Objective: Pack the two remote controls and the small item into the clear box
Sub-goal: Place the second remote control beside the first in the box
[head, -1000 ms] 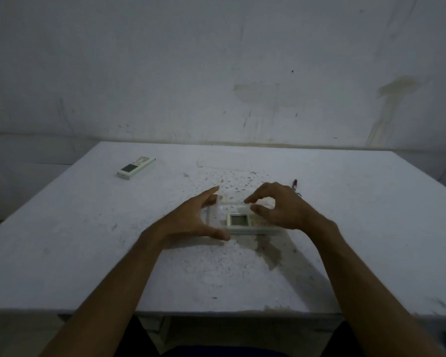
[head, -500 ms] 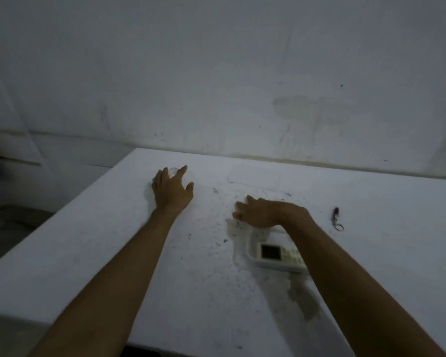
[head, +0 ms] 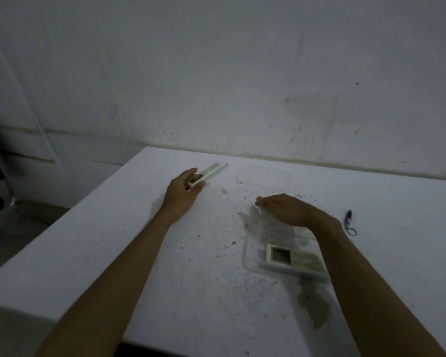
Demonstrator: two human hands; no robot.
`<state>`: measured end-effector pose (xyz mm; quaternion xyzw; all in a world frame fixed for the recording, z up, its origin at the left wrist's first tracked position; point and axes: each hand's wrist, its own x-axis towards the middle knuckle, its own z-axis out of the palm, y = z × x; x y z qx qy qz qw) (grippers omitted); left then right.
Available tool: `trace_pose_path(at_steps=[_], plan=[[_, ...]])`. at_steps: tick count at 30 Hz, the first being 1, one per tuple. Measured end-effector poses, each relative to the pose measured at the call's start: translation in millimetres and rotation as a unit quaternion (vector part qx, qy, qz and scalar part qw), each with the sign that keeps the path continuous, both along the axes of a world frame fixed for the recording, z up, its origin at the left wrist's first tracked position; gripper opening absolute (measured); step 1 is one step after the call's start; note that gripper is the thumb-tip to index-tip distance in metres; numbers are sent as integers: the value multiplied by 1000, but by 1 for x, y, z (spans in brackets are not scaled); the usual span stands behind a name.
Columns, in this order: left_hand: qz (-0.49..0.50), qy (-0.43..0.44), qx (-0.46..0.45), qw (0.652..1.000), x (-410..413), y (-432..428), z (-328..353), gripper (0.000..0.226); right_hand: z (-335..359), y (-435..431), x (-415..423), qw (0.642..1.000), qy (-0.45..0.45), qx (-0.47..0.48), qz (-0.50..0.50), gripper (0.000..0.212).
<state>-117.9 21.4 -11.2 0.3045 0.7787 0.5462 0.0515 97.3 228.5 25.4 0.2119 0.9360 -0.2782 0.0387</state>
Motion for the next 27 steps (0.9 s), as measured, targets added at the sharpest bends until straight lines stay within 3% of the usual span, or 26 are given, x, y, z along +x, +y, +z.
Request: trace_pose_path(at_steps=[5, 10, 19, 27], plan=[[-168, 7, 0, 986, 71, 10, 14, 57, 10, 15, 36, 979, 129, -136, -80, 45], [-275, 83, -70, 955, 111, 30, 20, 49, 7, 28, 93, 954, 182, -163, -174, 41], [-308, 192, -185, 913, 145, 53, 30, 54, -27, 20, 147, 947, 192, -120, -228, 48], [-294, 191, -228, 908, 162, 59, 37, 52, -38, 8, 140, 933, 230, -75, -265, 51]])
